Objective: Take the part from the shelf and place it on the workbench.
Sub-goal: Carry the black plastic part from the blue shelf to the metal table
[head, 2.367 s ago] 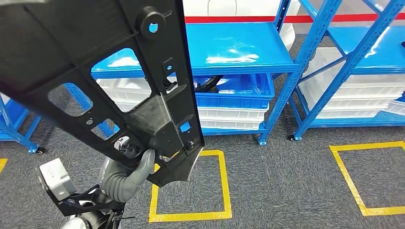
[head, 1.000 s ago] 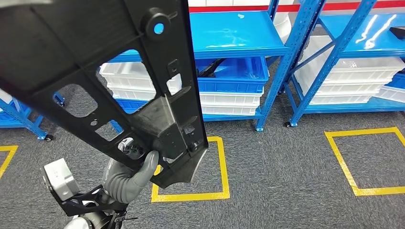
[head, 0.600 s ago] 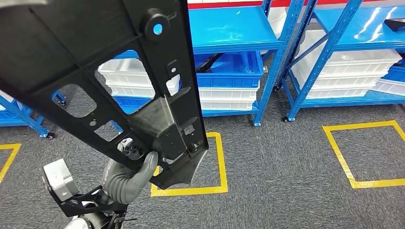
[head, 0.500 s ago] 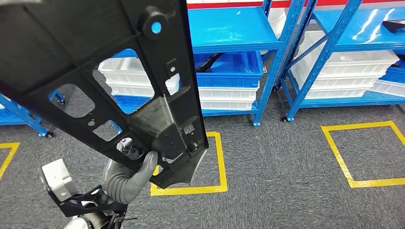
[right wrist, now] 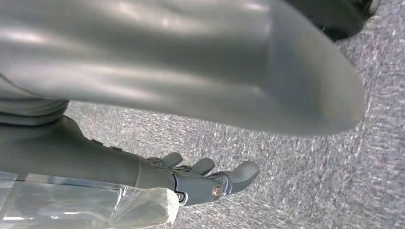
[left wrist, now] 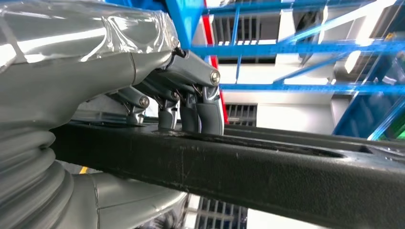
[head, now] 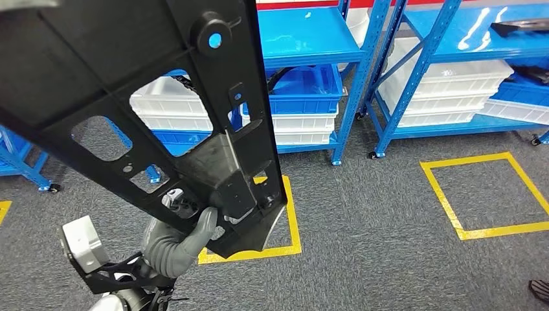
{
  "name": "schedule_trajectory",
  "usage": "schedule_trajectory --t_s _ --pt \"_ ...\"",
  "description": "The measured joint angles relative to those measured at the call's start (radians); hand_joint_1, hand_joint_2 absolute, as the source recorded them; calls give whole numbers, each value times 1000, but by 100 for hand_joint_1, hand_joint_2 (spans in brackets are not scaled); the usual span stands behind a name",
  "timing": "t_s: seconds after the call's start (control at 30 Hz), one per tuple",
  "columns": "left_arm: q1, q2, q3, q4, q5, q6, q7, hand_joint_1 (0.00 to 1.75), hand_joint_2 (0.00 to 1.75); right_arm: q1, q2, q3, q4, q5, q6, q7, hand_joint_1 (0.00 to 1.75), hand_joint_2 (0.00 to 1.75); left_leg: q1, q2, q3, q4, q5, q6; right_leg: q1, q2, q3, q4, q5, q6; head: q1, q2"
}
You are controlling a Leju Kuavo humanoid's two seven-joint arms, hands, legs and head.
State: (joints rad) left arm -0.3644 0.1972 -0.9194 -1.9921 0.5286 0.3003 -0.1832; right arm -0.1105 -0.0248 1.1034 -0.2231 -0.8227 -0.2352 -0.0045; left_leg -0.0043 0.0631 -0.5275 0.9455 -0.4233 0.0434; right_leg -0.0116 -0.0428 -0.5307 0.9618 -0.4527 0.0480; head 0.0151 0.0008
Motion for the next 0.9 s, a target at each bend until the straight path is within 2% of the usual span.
schedule_trajectory --t_s 0.07,0.13,0.17,0.23,0.27,0.3,0.33,0.37,0.43,0.47,0.5,0.57,0.6,0.63,0.67,0.73,0.77,0.8,0.83,0.87,0.9 --pt "0 -2 -1 1 0 -1 -2 175 175 1 -1 0 0 -3 -2 0 0 0 -1 10 -3 2 1 -8 2 13 -6 -1 4 -14 -1 0" --pt "-1 -3 -1 3 -1 -1 -6 175 175 2 -3 0 0 -3 -6 3 0 0 4 -1 -14 29 -22 -17 1 26 -11 -3 11 -27 -2 0" --pt "0 -4 -1 4 0 -2 -10 175 175 1 -4 0 0 -3 -8 5 0 0 7 -15 -31 72 -50 -22 -1 33 -14 -4 15 -33 -2 0" --pt "4 -4 -1 7 4 -3 -22 175 175 -1 -7 0 1 -3 -13 7 0 0 10 -40 -90 212 -124 -29 0 46 -22 -3 20 -41 -4 0" --pt "7 -4 -1 9 8 -4 -30 175 175 -1 -8 0 1 -4 -15 7 0 0 10 -45 -118 277 -149 -30 1 55 -25 -3 23 -43 -5 0" --pt "12 -4 -1 12 12 -3 -37 175 175 -1 -10 0 1 -4 -16 7 0 0 11 -48 -132 311 -154 -28 3 64 -27 -3 24 -44 -6 0" --pt "16 -4 -1 14 15 -3 -45 175 175 0 -13 -1 1 -5 -17 8 0 0 11 -51 -127 304 -140 -24 4 73 -28 -2 26 -44 -6 0" --pt "19 -4 -1 16 17 -2 -52 175 175 0 -15 0 1 -4 -18 11 0 0 10 -56 -103 254 -109 -19 6 84 -28 -2 27 -43 -7 0" --pt "23 -5 0 19 17 -1 -62 175 175 -2 -18 0 1 -4 -19 20 0 0 8 -82 -32 106 -42 -5 9 102 -28 -2 30 -39 -6 0" --pt "23 -6 0 19 16 -1 -67 175 175 -3 -19 0 1 -3 -19 24 0 0 7 -96 -8 51 -24 0 10 110 -32 -1 32 -35 -6 0" --pt "26 -6 1 20 16 0 -70 175 175 -5 -20 0 1 -3 -20 29 0 0 5 -105 4 21 -18 3 10 118 -36 0 35 -31 -6 0" --pt "32 -8 2 23 14 2 -75 175 175 -3 -24 0 1 0 -20 37 0 0 3 -100 4 11 -17 6 8 131 -44 0 41 -20 -6 0" --pt "35 -10 2 24 12 4 -76 175 175 -1 -27 0 1 2 -20 42 0 0 4 -94 3 8 -14 9 6 129 -47 2 39 -15 -6 0" --pt "38 -13 2 25 8 6 -78 175 175 1 -30 0 1 4 -19 45 0 0 5 -86 3 5 -10 13 6 118 -54 15 28 -11 -5 0" --pt "41 -16 2 26 5 6 -80 175 175 1 -32 0 2 6 -18 48 0 0 7 -78 3 1 -7 18 7 100 -68 48 5 -7 -4 0" --pt "51 -20 1 30 1 2 -82 175 175 -1 -33 0 2 7 -17 45 0 0 5 -58 1 0 -4 22 6 67 -119 168 -65 -1 -2 0" --pt "57 -21 -1 33 -2 0 -83 175 175 -2 -34 1 2 8 -17 38 0 0 4 -47 -1 1 -4 23 4 61 -147 234 -94 2 -1 0" --pt "63 -22 -2 36 -7 -1 -84 175 175 -2 -35 1 2 10 -18 29 0 0 2 -36 -2 1 -4 23 3 59 -163 277 -107 4 -1 0" --pt "67 -22 -4 39 -12 -2 -85 175 175 -1 -36 1 2 13 -19 21 0 0 1 -26 -3 1 -4 23 3 58 -160 282 -101 5 -1 0" --pt "69 -23 -5 43 -17 -2 -86 175 175 0 -38 1 2 15 -20 13 0 0 0 -16 -3 2 -4 23 3 56 -140 251 -79 4 -1 0" --pt "71 -24 -6 45 -20 -3 -86 175 175 0 -39 1 2 17 -21 7 0 0 -1 -8 -2 2 -4 22 3 46 -100 183 -46 2 -1 0"
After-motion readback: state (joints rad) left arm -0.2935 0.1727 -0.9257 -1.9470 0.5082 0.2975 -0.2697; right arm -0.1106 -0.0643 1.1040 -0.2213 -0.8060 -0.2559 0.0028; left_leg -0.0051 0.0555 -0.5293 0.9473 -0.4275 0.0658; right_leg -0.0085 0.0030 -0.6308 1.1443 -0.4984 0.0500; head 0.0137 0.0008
